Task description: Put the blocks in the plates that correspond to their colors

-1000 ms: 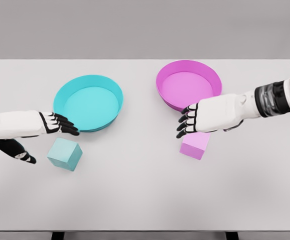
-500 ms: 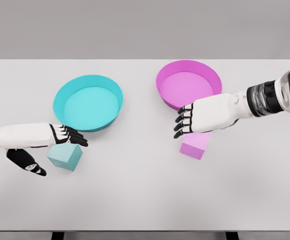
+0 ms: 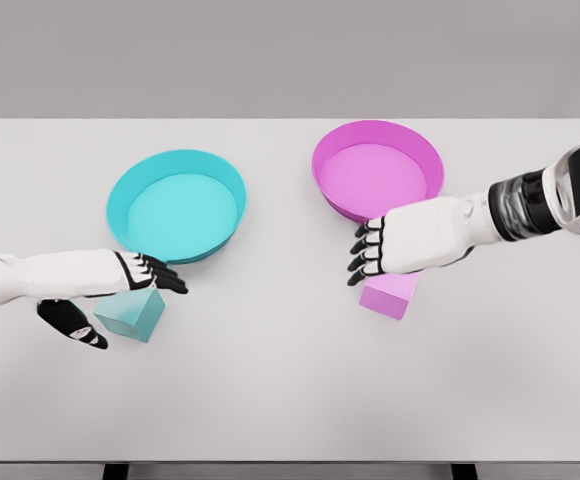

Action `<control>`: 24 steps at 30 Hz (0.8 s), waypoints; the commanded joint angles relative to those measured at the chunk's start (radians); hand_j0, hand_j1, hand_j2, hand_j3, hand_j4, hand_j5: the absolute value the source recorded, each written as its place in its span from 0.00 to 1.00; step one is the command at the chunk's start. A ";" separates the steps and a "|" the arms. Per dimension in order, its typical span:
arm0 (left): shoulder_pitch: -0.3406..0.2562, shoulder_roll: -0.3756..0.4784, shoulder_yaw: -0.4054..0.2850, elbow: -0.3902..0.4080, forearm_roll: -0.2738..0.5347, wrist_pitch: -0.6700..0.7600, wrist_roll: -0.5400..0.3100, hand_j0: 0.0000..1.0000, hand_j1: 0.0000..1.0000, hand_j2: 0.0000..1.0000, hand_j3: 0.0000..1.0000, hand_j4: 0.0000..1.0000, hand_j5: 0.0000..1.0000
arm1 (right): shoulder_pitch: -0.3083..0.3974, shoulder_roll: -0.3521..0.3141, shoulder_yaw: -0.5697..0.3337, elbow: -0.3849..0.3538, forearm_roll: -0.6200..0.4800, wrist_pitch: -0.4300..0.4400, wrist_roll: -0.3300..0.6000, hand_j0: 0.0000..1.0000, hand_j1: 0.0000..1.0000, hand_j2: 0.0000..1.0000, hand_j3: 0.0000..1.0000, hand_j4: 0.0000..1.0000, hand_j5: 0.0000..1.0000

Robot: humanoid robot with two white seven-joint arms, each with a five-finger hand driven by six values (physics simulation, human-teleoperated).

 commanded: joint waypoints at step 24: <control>0.002 -0.030 -0.009 0.046 -0.101 0.119 0.000 1.00 1.00 1.00 1.00 1.00 1.00 | 0.005 0.037 0.050 0.057 -0.004 0.002 0.000 1.00 1.00 1.00 1.00 1.00 1.00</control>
